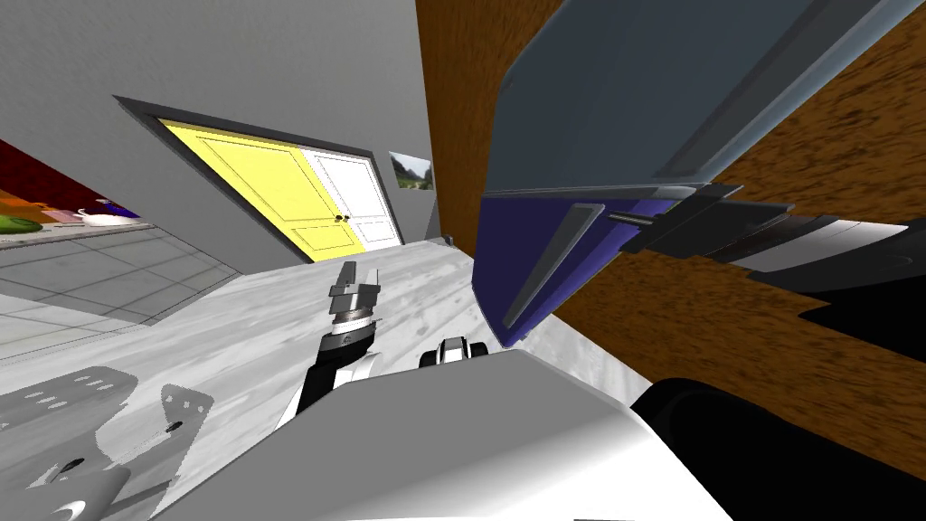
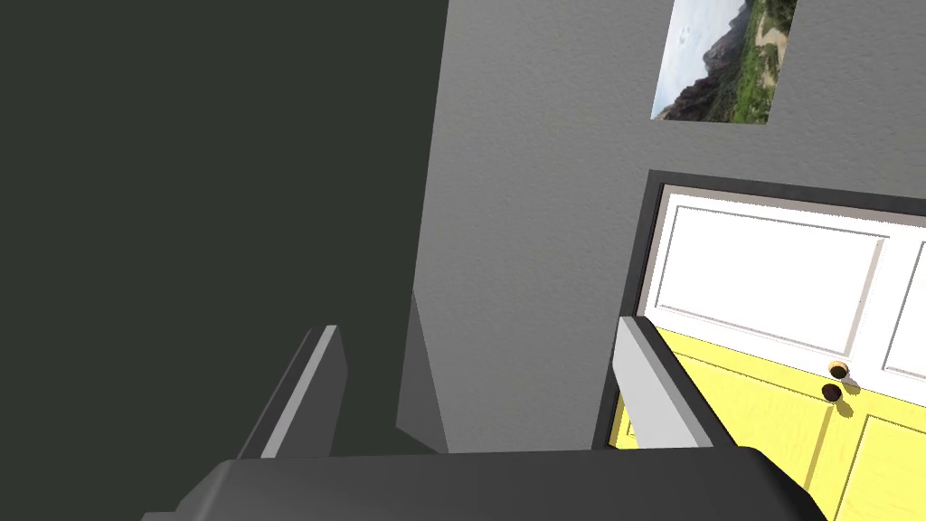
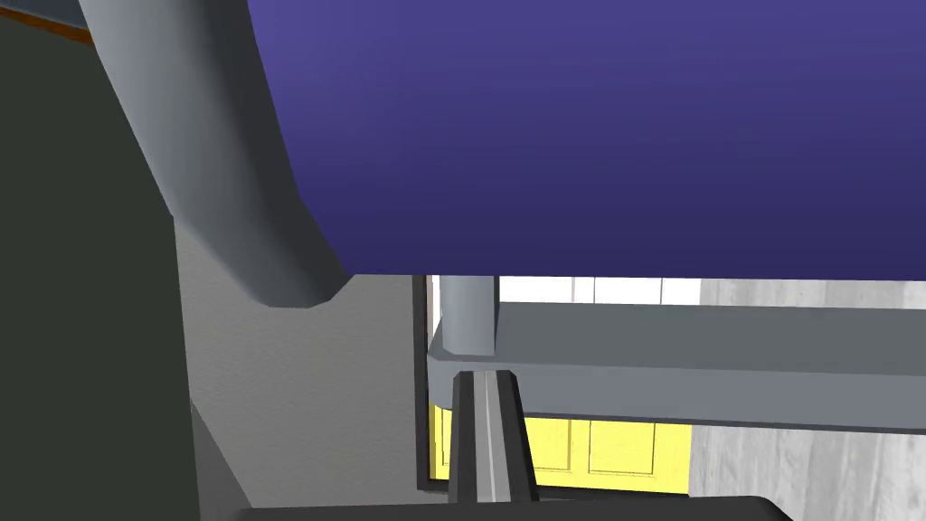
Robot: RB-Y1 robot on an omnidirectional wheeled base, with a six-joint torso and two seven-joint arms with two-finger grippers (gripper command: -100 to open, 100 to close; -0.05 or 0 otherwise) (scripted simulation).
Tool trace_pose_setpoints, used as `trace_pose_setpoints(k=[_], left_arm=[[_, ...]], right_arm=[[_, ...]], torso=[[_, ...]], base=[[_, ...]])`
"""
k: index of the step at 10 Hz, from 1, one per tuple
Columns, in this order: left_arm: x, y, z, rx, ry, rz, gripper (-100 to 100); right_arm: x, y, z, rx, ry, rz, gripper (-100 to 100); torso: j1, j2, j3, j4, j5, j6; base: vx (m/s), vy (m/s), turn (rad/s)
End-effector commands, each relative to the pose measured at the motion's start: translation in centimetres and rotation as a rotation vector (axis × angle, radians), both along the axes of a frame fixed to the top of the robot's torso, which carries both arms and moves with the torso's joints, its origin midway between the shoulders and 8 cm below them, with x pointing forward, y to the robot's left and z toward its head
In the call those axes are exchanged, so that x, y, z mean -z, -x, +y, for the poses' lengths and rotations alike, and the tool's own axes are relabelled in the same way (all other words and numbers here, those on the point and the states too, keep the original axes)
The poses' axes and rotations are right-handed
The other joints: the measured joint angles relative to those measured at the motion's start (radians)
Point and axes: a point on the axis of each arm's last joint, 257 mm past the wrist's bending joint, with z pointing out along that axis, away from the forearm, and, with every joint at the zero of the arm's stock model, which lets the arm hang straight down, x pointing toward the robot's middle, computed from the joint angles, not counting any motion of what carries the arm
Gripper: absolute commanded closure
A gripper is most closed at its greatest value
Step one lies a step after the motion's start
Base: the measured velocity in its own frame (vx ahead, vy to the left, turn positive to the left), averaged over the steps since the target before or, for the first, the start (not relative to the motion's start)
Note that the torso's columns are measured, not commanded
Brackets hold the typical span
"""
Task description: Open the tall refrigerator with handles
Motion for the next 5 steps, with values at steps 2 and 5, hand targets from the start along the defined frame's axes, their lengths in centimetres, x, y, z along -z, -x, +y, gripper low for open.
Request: trace_pose_setpoints(k=[2,5], left_arm=[[0.0,0.0,0.0,0.000,-0.001,0.000,0],[0.0,0.0,0.0,0.000,-0.001,0.000,0]], right_arm=[[-0.7,0.0,-1.1,0.032,0.008,0.000,-100],[-1.1,0.0,-1.5,0.050,0.013,0.002,-100]], torso=[[-0.010,-0.003,-0.002,-0.001,-0.003,0.000],[0.002,-0.007,-0.005,-0.002,0.001,0.000]], base=[[-0.006,0.049,0.104],[0.003,0.048,0.134]])
